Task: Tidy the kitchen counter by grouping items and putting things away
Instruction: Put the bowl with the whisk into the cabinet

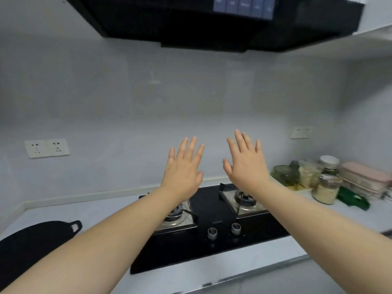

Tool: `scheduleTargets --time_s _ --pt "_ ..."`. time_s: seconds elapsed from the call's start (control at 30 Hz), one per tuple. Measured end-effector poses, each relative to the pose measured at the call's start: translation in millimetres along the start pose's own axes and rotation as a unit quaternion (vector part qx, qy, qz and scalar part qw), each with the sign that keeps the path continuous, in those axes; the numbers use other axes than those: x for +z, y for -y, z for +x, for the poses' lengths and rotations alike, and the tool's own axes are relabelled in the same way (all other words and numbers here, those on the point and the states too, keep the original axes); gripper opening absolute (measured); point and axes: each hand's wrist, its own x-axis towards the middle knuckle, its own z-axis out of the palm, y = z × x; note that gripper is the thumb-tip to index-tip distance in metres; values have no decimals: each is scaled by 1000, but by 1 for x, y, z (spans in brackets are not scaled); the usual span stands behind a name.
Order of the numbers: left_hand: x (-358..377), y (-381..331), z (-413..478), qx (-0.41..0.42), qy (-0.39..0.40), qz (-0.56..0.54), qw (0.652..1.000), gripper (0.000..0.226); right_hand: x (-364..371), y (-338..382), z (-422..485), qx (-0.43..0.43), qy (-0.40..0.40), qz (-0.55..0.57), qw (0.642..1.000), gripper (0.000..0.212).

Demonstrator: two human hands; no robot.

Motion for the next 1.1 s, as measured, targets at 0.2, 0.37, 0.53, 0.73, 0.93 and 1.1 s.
scheduleTargets --time_s 0.2,0.37,0.53,0.73,0.93,1.1 --pt "-44 -104 53 52 -51 -4 997 70 -63 -114 -27 58 -39 -53 996 64" --pt "-84 -179 109 112 -106 -13 988 70 -109 -193 -32 102 -81 -92 987 64" --pt "-106 -236 171 152 -160 -24 975 69 -134 -261 -24 141 -105 -121 977 65" --pt "-105 -287 251 197 -190 -52 960 70 -143 -342 5 191 -116 -151 963 65" --pt "-97 -336 321 251 -195 -51 947 69 -147 -410 31 221 -127 -158 954 64" --pt "-95 -401 372 265 -206 -69 939 68 -148 -475 31 266 -153 -134 942 63"
